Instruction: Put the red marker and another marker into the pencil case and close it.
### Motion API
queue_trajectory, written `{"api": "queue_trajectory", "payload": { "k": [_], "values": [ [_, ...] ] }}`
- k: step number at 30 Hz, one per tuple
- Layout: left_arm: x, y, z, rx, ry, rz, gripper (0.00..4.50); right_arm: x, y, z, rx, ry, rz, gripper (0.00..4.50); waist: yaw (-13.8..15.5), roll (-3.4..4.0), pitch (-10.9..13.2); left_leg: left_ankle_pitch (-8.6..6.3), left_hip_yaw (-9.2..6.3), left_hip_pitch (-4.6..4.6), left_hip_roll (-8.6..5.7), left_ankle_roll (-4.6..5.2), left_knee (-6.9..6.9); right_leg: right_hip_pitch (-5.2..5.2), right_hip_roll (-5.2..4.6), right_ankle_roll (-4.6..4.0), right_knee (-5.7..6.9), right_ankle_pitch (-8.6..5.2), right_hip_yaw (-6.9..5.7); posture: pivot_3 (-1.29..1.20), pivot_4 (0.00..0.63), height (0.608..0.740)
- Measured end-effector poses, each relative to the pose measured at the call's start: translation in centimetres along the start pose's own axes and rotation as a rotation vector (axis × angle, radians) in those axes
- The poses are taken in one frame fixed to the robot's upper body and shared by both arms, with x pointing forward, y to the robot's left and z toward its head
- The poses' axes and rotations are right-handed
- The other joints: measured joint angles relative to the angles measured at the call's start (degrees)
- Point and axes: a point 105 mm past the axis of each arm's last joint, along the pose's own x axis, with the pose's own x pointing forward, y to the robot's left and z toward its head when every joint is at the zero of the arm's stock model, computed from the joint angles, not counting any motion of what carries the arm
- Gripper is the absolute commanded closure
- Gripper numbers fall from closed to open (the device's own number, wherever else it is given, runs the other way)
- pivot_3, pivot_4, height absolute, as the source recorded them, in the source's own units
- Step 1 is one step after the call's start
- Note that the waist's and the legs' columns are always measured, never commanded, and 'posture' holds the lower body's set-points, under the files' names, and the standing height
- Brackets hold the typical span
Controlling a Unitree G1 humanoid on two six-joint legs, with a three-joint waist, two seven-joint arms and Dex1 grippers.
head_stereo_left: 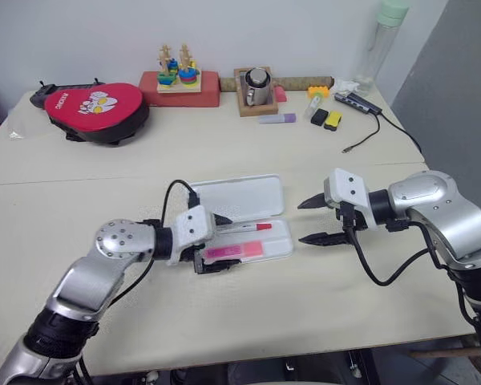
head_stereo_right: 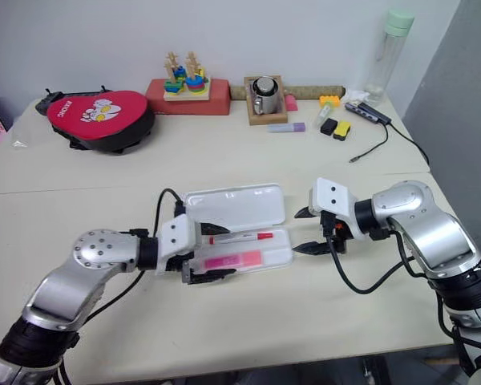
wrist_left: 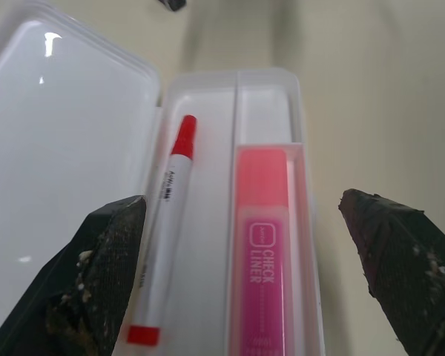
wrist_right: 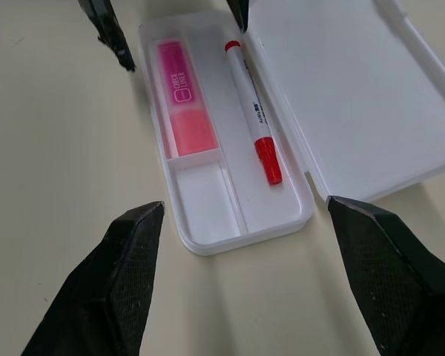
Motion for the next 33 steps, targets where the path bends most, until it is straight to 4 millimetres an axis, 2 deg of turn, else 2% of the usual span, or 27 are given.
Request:
{"api": "queue_trajectory", "payload": {
  "k": [3,8,9,10,12,19,23,28,33],
  "values": [
    [-2.5,0.0,1.1,-0.062,-0.015,0.018,0.05,-0.1,-0.6,-0.6,0.018,0.016,-0.036,0.85,0.0,0.0,0.0,0.0,0.0,0.01,0.0,0.0,-0.01,0.01,0.0,0.04,-0.01,-0.03,-0.01,0.0,0.15,0.74],
    [-4.6,-0.5,2.7,-0.092,-0.031,0.029,0.05,-0.2,-2.4,-1.6,0.039,0.044,-0.14,0.85,0.1,0.0,0.0,0.0,0.01,0.01,-0.02,-0.01,0.04,0.03,-0.01,0.07,-0.01,-0.04,0.0,0.0,0.15,0.74],
    [-4.9,-0.5,2.9,-0.093,-0.03,0.038,0.0,-0.2,-2.9,-1.9,0.045,0.049,-0.169,0.49,0.2,-0.01,0.0,0.01,0.01,0.01,-0.02,-0.01,0.05,0.03,-0.01,0.07,-0.01,-0.04,0.0,0.0,0.15,0.74],
    [-5.1,-0.5,2.9,-0.096,-0.027,0.046,0.0,-0.2,-3.1,-2.2,0.053,0.054,-0.184,0.33,0.1,0.0,0.0,0.01,0.02,0.02,-0.02,-0.01,0.05,0.03,-0.01,0.06,0.0,-0.04,0.01,0.0,0.15,0.74],
    [-5.4,-0.5,3.2,-0.101,-0.032,0.06,0.0,-0.3,-3.6,-2.7,0.065,0.071,-0.209,0.03,0.2,0.0,0.0,0.01,0.01,0.01,-0.02,-0.01,0.04,0.02,-0.01,0.04,0.0,-0.02,0.01,0.0,0.15,0.74],
    [-5.8,-0.4,4.0,-0.119,-0.05,0.118,0.0,0.0,-5.7,-5.0,0.148,0.096,-0.333,0.03,0.1,0.0,0.0,0.01,0.04,0.01,-0.02,-0.01,0.01,0.01,-0.01,-0.01,-0.01,0.01,0.03,0.0,0.15,0.74],
    [-5.9,-0.1,4.0,-0.126,-0.055,0.148,0.0,-0.6,-6.5,-6.2,0.208,0.105,-0.382,0.03,0.1,0.0,0.0,0.01,0.03,0.01,-0.02,-0.01,0.01,0.02,-0.01,-0.02,-0.02,0.01,0.03,0.0,0.15,0.74],
    [-5.8,0.3,4.1,-0.131,-0.063,0.195,0.0,-1.8,-7.4,-9.4,0.312,0.159,-0.455,0.03,0.1,0.0,0.0,0.01,0.04,0.02,-0.02,-0.01,0.01,0.01,-0.01,-0.02,-0.01,0.01,0.04,0.0,0.15,0.74],
    [-5.6,0.3,3.9,-0.136,-0.06,0.199,0.0,-2.3,-7.6,-10.2,0.363,0.153,-0.479,0.03,0.0,0.0,0.0,0.01,0.06,0.02,-0.02,-0.01,0.01,0.02,-0.01,-0.02,-0.01,0.01,0.06,0.0,0.15,0.74]
  ]
}}
